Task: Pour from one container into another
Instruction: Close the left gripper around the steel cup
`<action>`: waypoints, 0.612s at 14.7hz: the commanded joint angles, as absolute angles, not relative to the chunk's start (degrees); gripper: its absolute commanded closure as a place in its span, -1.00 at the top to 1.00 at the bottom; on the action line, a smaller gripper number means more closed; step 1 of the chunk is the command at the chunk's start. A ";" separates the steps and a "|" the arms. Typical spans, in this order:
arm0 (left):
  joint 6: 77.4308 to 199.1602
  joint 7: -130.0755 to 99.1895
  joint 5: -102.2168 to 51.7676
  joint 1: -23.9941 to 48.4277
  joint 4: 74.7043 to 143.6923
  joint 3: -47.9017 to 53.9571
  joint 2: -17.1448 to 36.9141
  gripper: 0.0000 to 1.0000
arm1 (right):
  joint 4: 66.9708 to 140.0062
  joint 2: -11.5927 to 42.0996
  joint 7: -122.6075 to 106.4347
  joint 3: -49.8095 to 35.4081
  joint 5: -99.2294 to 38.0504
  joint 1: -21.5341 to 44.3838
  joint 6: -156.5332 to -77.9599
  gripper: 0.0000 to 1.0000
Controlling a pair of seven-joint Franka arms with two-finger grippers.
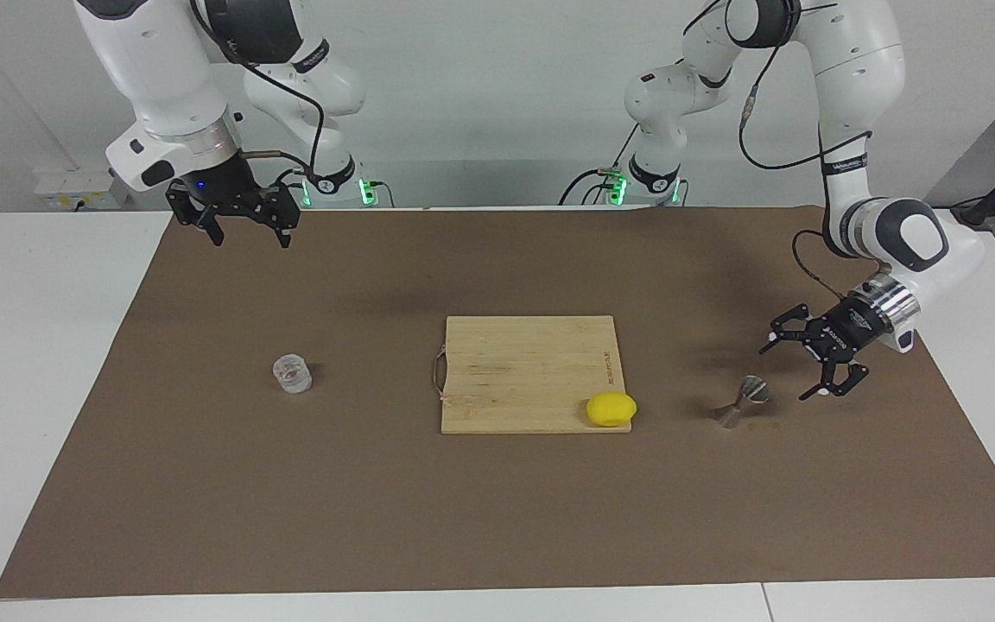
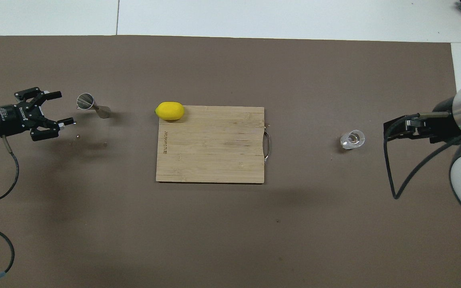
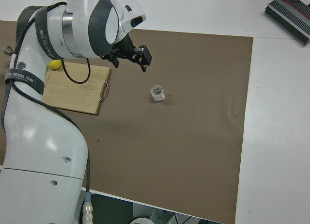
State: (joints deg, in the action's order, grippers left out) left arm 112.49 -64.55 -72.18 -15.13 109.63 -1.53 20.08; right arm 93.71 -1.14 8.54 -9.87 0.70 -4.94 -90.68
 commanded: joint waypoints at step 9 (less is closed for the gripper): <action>119.97 -65.30 -76.11 -9.76 111.00 -1.23 20.13 1.00 | 94.39 -1.67 7.38 -10.20 -0.35 -5.89 -91.05 1.00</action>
State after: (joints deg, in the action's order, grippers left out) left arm 118.52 -65.06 -74.79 -10.73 110.06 -0.91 20.28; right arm 93.71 -1.14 8.54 -9.87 0.70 -4.94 -90.68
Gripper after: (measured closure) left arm 0.000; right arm 0.000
